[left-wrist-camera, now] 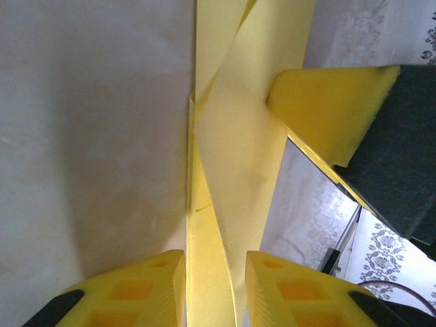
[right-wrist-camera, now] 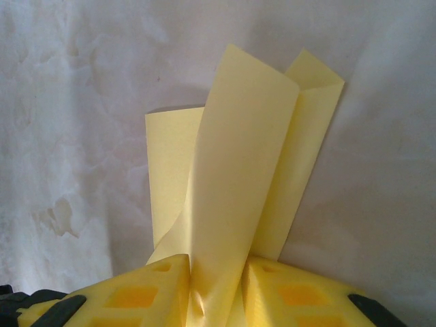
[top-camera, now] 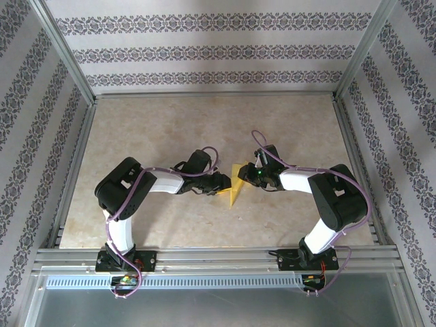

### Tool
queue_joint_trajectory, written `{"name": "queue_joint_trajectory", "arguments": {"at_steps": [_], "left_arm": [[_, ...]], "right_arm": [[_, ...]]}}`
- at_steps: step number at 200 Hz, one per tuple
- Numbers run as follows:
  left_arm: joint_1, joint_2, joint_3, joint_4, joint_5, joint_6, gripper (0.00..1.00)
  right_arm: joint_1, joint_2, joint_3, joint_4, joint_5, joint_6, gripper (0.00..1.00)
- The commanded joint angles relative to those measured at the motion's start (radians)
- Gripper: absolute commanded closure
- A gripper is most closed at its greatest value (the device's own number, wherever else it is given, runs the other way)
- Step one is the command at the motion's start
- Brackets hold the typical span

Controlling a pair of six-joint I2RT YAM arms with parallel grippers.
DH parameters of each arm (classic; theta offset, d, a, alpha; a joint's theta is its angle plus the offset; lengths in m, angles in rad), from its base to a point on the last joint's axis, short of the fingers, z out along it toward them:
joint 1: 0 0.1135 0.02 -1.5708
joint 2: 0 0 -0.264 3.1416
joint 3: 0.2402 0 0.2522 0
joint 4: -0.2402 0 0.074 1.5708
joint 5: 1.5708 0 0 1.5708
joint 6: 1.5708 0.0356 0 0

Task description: Fold a paper plane with a square sheet of paper (fold left side to right side)

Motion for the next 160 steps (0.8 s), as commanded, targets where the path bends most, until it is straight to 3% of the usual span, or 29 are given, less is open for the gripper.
{"name": "queue_joint_trajectory", "arguments": {"at_steps": [1, 37, 160], "left_arm": [[-0.013, 0.021, 0.028, 0.033, 0.017, -0.020, 0.71], [-0.021, 0.032, 0.037, 0.031, 0.019, -0.018, 0.72], [-0.019, 0.046, 0.044, -0.004, -0.029, 0.014, 0.99]], "right_arm": [[0.029, 0.075, -0.001, -0.009, 0.013, -0.026, 0.70], [0.030, 0.077, 0.000, -0.009, 0.012, -0.026, 0.70], [0.030, 0.071, -0.003, -0.017, 0.014, -0.033, 0.70]]}}
